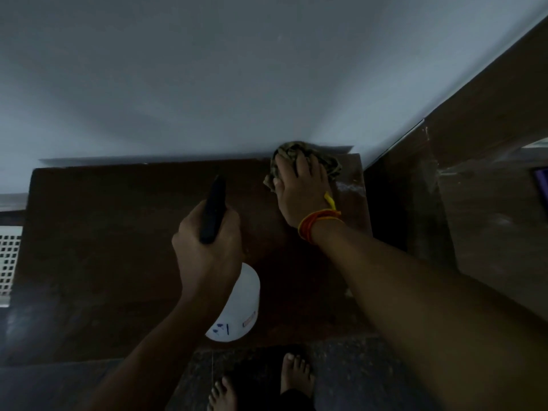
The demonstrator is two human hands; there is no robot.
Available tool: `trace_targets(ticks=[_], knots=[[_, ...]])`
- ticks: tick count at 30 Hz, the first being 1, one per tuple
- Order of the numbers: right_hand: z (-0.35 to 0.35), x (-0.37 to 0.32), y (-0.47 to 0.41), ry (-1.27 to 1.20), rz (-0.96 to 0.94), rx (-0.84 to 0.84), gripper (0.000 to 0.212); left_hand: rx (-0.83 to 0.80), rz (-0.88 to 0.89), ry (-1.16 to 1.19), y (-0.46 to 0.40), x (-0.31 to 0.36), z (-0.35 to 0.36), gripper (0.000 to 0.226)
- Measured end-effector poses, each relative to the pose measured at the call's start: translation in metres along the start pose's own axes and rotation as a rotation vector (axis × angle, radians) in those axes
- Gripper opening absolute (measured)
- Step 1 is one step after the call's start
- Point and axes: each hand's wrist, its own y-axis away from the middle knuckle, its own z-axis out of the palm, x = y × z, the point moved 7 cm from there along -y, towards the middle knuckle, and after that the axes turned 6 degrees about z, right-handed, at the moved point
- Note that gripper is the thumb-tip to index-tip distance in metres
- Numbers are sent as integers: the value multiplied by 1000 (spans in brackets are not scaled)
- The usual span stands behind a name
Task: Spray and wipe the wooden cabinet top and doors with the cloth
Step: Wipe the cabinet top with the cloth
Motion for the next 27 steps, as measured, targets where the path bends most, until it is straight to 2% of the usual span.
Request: trace_targets(ticks=[3, 7, 11, 15, 18, 22, 27], knots=[[0, -1, -4, -35, 9, -3, 49, 23, -2, 4, 0, 0, -2, 13], [-1, 9, 33, -8, 28, -16, 50, 33, -8, 19, 9, 3, -3, 16], [-5, 17, 31, 21, -45, -51, 51, 34, 7, 40, 20, 0, -7, 19], [-2, 18, 22, -27, 10, -28, 52, 36, -4, 41, 32, -7, -12, 22], [0, 18, 48, -52, 28, -35, 54, 47, 1, 35, 42, -7, -13, 22], [1, 23, 94, 15, -28, -60, 53, 34, 4, 48, 54, -7, -15, 17], [2, 23, 90, 49, -53, -58, 51, -2, 37, 42, 67, -11, -23, 20]])
